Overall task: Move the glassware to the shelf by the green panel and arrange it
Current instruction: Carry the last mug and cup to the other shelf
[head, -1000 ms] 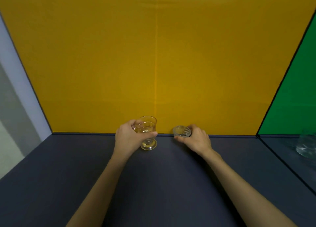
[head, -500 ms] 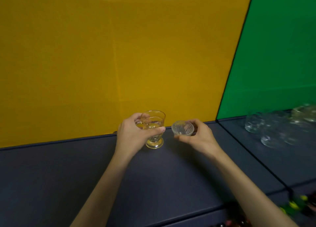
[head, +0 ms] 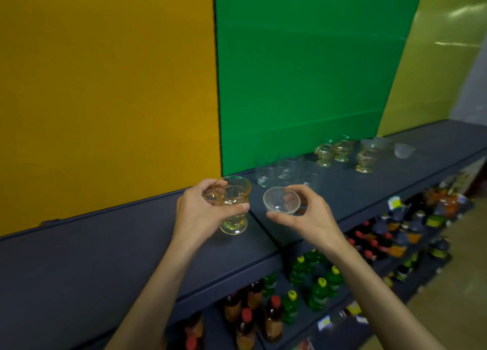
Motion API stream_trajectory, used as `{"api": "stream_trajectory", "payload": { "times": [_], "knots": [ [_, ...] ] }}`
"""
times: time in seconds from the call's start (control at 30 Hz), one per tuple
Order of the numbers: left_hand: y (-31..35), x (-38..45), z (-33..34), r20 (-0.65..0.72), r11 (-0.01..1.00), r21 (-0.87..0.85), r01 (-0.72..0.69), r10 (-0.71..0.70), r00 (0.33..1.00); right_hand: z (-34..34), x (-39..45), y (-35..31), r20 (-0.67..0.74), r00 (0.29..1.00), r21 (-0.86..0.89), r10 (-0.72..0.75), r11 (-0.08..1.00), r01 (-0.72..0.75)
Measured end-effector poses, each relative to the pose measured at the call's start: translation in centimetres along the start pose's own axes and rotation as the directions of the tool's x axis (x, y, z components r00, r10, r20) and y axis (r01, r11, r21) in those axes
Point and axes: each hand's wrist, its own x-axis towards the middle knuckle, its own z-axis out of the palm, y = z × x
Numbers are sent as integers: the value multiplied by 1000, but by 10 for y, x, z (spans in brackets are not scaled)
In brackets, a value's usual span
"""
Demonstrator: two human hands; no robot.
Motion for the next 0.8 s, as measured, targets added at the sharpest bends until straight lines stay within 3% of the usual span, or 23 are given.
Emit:
{"api": "stream_trajectory", "payload": {
  "times": [0.5, 0.8],
  "knots": [
    [85, -39, 248, 50, 997, -40, 66, -64, 997, -231, -18, 151, -112, 991, -32, 79, 996, -83],
    [106, 12, 370, -66, 1000, -20, 14, -15, 998, -313, 17, 233, -153, 980, -76, 124, 988, -137]
  ]
}}
